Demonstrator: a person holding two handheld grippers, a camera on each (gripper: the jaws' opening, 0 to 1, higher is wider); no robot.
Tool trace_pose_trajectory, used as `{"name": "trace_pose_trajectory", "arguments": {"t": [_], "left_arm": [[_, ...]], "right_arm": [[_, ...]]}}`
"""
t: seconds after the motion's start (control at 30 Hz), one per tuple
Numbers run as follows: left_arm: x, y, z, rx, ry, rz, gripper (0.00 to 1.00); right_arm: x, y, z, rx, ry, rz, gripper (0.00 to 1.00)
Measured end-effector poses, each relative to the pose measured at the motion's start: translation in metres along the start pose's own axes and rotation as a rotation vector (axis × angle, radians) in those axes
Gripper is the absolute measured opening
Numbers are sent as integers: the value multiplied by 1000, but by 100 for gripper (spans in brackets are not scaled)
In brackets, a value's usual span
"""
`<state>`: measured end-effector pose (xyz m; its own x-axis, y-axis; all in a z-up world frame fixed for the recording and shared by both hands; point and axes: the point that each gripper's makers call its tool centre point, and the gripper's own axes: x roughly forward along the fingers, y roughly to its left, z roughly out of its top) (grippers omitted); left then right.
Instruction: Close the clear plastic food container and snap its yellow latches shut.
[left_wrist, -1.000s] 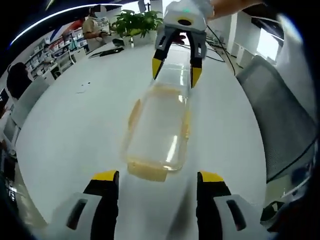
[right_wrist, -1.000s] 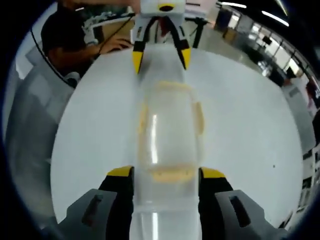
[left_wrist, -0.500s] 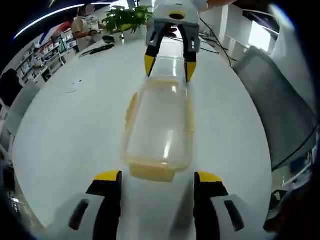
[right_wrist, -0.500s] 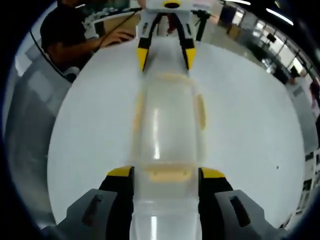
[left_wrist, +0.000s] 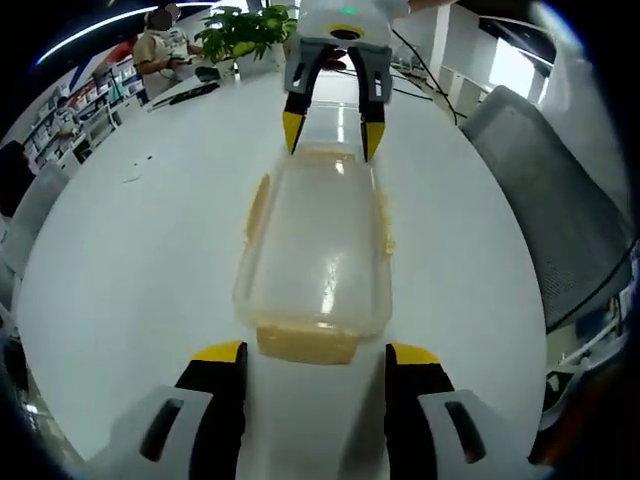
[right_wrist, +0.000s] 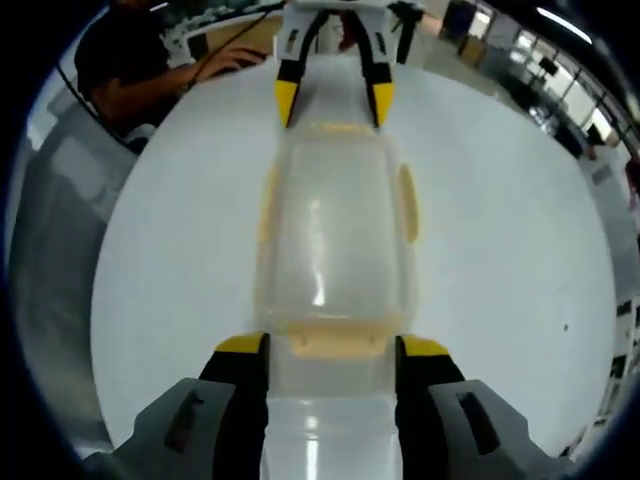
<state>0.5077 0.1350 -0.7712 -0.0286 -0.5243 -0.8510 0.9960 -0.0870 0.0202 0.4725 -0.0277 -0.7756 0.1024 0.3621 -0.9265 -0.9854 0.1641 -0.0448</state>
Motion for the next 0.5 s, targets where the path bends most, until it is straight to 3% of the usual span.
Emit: {"name": "trace_pose_trajectory", "arguments": {"t": [0.5], "left_arm": [[6,3,6,5,-31,0,48]], "right_arm": [[3,0,-1,20,-7,27,45]]}}
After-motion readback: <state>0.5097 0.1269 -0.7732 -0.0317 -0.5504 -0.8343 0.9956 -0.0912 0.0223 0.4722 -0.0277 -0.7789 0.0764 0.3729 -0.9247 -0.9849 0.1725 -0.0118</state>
